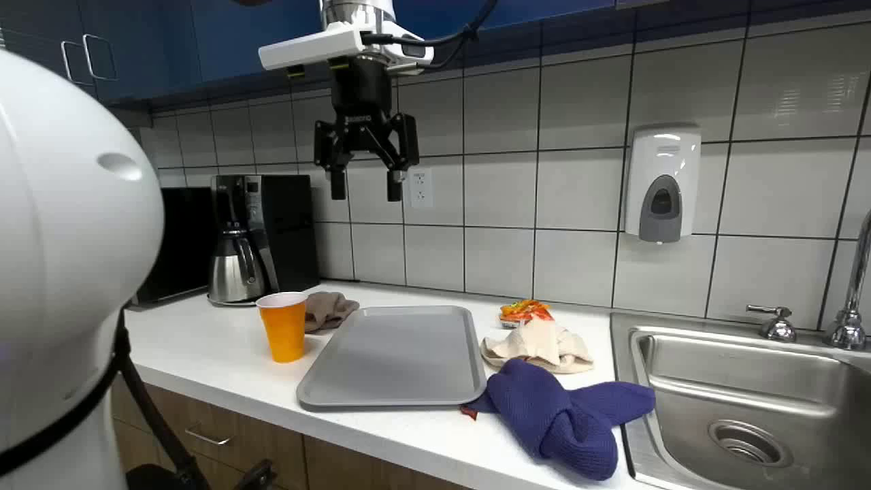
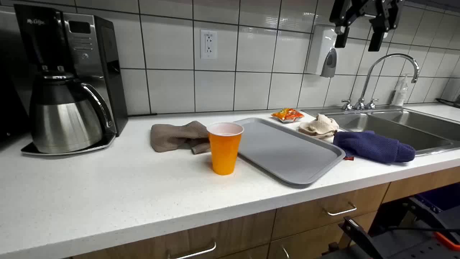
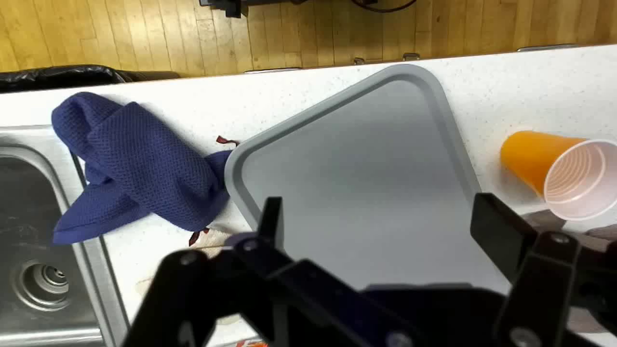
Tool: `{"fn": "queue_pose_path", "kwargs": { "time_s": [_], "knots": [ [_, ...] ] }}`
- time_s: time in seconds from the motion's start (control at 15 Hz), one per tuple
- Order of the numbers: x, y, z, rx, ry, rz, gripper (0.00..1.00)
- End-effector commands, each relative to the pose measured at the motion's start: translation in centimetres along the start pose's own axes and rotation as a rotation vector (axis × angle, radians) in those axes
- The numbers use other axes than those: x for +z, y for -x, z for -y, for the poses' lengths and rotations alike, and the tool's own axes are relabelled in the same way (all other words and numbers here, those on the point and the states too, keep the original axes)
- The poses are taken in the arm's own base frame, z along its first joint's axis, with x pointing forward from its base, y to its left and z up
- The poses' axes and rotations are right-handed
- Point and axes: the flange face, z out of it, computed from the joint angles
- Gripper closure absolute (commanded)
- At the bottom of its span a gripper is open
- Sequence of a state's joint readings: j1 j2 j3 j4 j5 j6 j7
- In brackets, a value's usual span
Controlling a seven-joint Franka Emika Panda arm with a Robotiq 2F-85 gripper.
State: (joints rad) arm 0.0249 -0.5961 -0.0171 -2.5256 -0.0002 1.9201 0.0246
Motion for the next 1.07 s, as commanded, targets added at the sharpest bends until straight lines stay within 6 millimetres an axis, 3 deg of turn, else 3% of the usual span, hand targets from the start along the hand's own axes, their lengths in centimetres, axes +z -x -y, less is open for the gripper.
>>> {"fn": "queue_pose_path", "kwargs": {
  "time_s": [0.0,1.0],
  "knots": [
    [-0.03,-0.02,-0.01,0.0,0.0,0.001,0.0],
    [0.21,-0.2,-0.22,-0.01,-0.004,0.003,0.0]
  ]
}}
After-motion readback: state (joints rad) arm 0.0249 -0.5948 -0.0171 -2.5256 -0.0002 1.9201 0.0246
